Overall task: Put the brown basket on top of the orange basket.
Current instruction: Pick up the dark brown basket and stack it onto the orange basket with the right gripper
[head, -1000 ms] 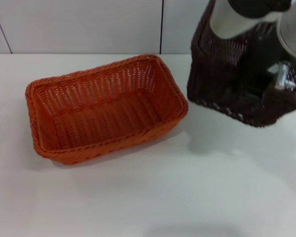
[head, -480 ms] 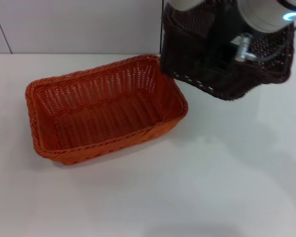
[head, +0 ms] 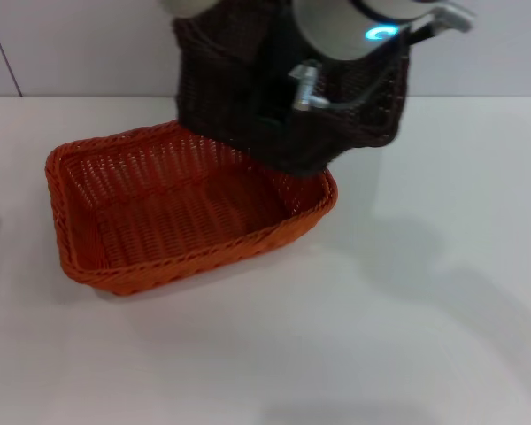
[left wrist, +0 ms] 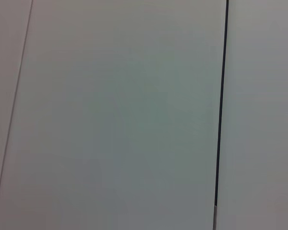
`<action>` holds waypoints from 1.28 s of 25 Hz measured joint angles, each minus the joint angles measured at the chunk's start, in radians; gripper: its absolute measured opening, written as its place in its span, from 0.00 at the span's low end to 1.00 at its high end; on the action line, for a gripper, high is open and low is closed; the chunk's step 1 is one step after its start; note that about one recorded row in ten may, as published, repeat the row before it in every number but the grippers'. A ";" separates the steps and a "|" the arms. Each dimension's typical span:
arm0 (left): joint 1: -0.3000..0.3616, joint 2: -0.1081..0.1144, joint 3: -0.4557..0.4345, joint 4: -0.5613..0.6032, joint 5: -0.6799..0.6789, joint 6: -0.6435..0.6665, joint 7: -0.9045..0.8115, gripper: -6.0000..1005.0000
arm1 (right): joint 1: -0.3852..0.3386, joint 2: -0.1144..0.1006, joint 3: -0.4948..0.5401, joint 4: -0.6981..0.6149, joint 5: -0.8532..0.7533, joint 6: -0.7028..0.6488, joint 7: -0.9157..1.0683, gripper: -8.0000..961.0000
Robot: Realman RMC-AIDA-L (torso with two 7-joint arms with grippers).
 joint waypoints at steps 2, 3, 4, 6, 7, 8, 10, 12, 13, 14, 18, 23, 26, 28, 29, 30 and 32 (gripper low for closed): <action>-0.005 0.000 0.000 0.006 0.000 0.000 -0.003 0.84 | 0.016 0.000 -0.027 0.018 -0.008 0.034 0.022 0.14; -0.007 0.000 0.000 0.010 0.000 0.000 -0.005 0.84 | 0.024 0.000 -0.036 0.029 -0.013 0.053 0.029 0.14; -0.013 0.000 -0.001 0.016 0.000 -0.001 -0.006 0.84 | 0.036 0.001 -0.047 0.048 -0.018 0.079 0.039 0.14; -0.015 0.000 -0.001 0.018 0.000 -0.001 -0.006 0.84 | 0.040 0.001 -0.051 0.058 -0.020 0.091 0.044 0.14; -0.016 0.000 -0.001 0.019 0.000 -0.001 -0.006 0.84 | 0.044 0.001 -0.052 0.067 -0.021 0.097 0.048 0.14; -0.017 0.000 0.000 0.022 0.000 -0.001 -0.006 0.84 | 0.047 0.001 -0.052 0.076 -0.021 0.103 0.051 0.14; -0.019 0.000 0.000 0.024 0.000 0.000 -0.006 0.84 | 0.050 0.001 -0.055 0.085 -0.021 0.110 0.051 0.14; -0.024 0.000 -0.003 0.027 0.000 -0.001 -0.006 0.84 | 0.043 0.000 -0.080 0.081 -0.022 0.117 0.020 0.14; -0.027 0.001 -0.005 0.030 0.000 -0.001 -0.006 0.84 | 0.035 -0.001 -0.098 0.075 -0.023 0.123 -0.003 0.14; -0.033 0.001 -0.006 0.037 0.000 -0.001 -0.006 0.84 | 0.019 -0.002 -0.123 0.067 -0.023 0.130 -0.056 0.14; -0.040 0.002 -0.007 0.045 0.000 -0.004 -0.006 0.84 | -0.011 -0.002 -0.132 0.040 -0.008 0.123 -0.177 0.14; -0.036 0.000 -0.008 0.039 0.000 -0.006 -0.006 0.84 | -0.064 -0.004 -0.121 -0.046 0.012 0.071 -0.401 0.14; -0.027 -0.001 -0.009 0.036 0.000 -0.002 -0.006 0.84 | -0.086 -0.005 -0.100 -0.098 0.018 0.018 -0.514 0.14; -0.020 0.000 -0.014 0.034 0.000 0.000 -0.006 0.84 | -0.118 -0.005 -0.094 -0.140 0.021 -0.006 -0.612 0.14; -0.017 0.001 -0.018 0.034 0.000 0.001 -0.006 0.84 | -0.141 -0.005 -0.093 -0.166 0.021 -0.014 -0.669 0.14; -0.014 0.002 -0.022 0.034 0.000 0.001 -0.006 0.84 | -0.167 -0.005 -0.092 -0.195 0.022 -0.019 -0.722 0.14; -0.009 0.002 -0.029 0.036 0.000 0.004 -0.006 0.84 | -0.194 -0.007 -0.084 -0.232 0.025 -0.024 -0.798 0.14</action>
